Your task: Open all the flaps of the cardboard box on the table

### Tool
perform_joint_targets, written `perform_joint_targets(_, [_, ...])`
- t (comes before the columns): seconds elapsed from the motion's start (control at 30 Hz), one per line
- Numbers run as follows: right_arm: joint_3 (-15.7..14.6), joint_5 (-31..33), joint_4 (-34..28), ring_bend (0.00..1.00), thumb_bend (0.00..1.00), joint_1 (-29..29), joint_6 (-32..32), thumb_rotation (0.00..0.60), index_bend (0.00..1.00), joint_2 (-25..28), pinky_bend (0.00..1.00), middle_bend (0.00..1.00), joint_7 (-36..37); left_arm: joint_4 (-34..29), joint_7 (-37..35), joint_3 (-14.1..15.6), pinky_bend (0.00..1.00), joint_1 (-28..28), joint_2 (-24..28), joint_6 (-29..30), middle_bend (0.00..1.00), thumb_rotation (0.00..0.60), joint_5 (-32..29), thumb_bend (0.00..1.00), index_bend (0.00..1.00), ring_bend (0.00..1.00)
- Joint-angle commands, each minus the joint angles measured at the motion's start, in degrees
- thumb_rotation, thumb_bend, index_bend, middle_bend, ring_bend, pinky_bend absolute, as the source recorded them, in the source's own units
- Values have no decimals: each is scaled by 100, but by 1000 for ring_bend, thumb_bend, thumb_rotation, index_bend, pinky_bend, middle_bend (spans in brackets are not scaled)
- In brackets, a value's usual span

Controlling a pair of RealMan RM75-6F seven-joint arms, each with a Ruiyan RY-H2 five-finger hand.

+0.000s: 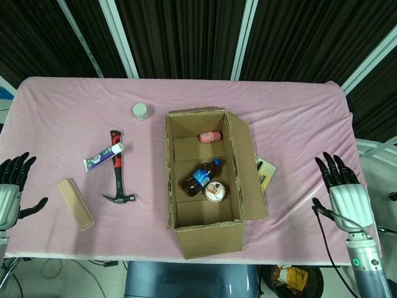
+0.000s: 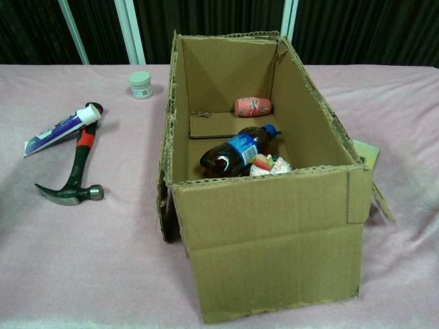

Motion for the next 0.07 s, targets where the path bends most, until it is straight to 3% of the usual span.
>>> perform_joint_targets(0.03, [-96, -176, 209, 0, 283, -233, 122, 600, 0, -39, 225, 0, 180, -14, 3, 9, 0, 5, 3, 0, 0, 600, 9, 164, 0, 0])
perform_joint_targets(0.07, [-102, -198, 253, 0, 283, -267, 110, 600, 0, -46, 225, 0, 202, -20, 5, 10, 0, 7, 6, 2, 0, 600, 11, 164, 0, 0])
